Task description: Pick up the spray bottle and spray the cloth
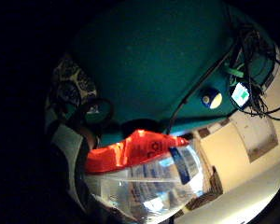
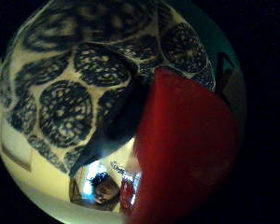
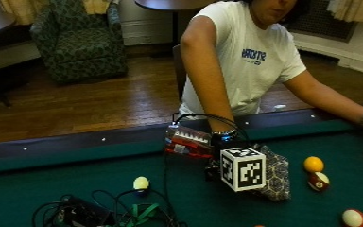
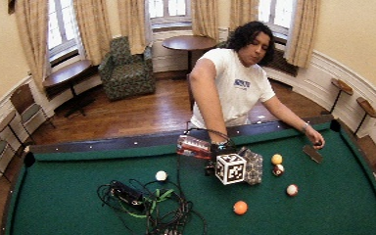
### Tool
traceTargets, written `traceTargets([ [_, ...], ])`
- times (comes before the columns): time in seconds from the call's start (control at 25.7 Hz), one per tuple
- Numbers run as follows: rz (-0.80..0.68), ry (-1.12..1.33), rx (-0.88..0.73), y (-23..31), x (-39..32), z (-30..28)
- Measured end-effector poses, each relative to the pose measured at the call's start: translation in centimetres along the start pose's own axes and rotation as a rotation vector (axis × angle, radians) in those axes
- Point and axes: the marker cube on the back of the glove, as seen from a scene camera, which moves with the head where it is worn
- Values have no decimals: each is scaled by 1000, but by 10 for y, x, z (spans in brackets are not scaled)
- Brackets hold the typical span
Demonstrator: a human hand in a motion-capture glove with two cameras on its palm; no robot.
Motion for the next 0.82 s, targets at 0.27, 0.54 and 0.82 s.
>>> traceTargets([
  [0.27, -112, -102, 98, 24, -11, -38],
  [0.54, -288, -298, 228, 65, -32, -77],
  [0.82, -454, -398, 409, 101, -44, -115],
])
